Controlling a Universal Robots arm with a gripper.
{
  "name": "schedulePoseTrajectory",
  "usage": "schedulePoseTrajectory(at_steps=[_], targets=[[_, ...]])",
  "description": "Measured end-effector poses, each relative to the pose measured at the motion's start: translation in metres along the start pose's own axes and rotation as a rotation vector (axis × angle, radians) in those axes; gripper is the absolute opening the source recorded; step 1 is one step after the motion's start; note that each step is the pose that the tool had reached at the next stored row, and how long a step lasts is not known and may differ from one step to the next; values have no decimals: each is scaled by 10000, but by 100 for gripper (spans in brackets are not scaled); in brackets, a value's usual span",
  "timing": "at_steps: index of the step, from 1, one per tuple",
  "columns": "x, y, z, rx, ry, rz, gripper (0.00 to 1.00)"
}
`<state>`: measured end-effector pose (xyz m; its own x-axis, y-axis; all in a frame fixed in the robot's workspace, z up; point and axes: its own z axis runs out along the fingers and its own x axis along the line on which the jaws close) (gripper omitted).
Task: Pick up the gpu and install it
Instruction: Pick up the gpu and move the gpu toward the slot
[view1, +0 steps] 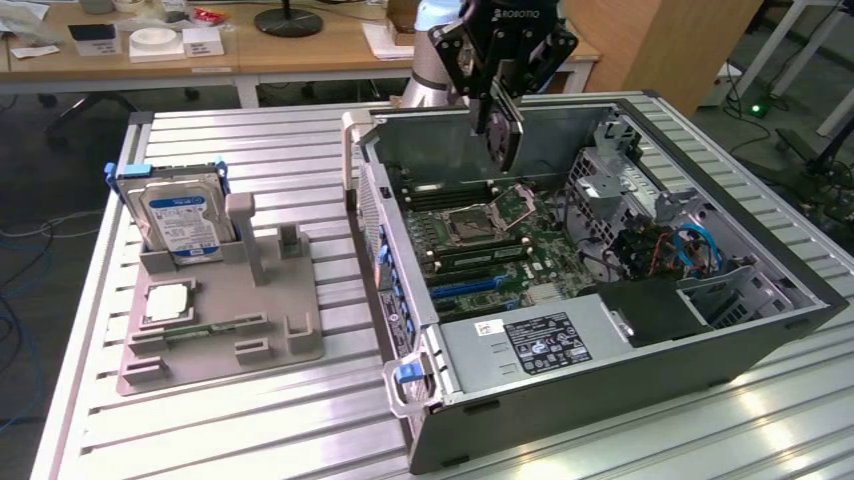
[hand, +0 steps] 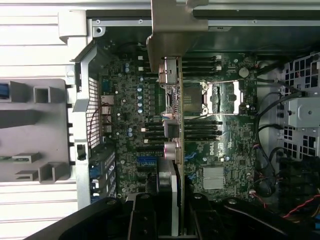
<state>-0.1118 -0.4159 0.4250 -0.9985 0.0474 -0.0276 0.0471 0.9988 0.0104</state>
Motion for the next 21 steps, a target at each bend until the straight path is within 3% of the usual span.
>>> schedulePoseTrajectory(at_steps=[21], targets=[[-306,15,17,-8,3,-319,28]])
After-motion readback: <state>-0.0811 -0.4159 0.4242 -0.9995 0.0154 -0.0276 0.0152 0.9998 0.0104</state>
